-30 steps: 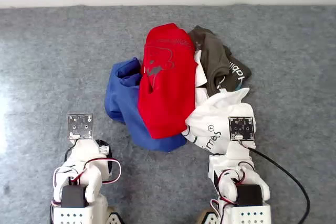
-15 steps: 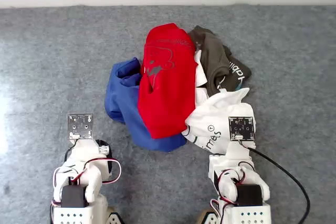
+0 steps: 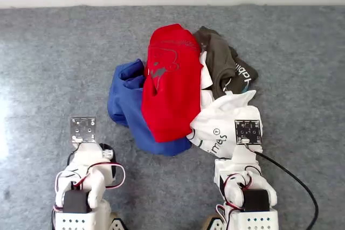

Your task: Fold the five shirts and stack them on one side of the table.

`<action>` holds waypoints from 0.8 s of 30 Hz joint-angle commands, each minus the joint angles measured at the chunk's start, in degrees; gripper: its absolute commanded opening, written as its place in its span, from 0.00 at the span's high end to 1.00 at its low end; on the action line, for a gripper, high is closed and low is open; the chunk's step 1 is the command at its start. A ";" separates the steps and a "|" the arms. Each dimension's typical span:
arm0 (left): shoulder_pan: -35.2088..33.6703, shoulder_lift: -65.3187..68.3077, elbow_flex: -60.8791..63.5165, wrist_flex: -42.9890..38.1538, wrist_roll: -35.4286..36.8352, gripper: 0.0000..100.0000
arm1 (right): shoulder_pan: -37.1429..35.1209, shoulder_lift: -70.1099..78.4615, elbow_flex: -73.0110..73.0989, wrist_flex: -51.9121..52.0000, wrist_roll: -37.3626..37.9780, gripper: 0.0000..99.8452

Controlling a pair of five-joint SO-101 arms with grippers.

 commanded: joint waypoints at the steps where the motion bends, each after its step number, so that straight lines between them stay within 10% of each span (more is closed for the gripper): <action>1: 3.52 -0.26 -0.48 0.26 -0.09 0.98 | -0.04 -0.22 0.79 0.40 0.44 0.99; 12: 9.14 -0.44 -2.68 2.81 -2.99 0.98 | -0.04 -0.22 0.79 0.40 0.44 0.99; 21: 8.18 -0.26 -18.24 -3.16 -42.81 0.98 | -0.04 -0.22 0.79 0.40 0.44 0.99; 24: 6.59 0.00 -21.41 -8.00 -43.60 0.98 | -0.04 -0.22 0.79 0.40 0.44 0.99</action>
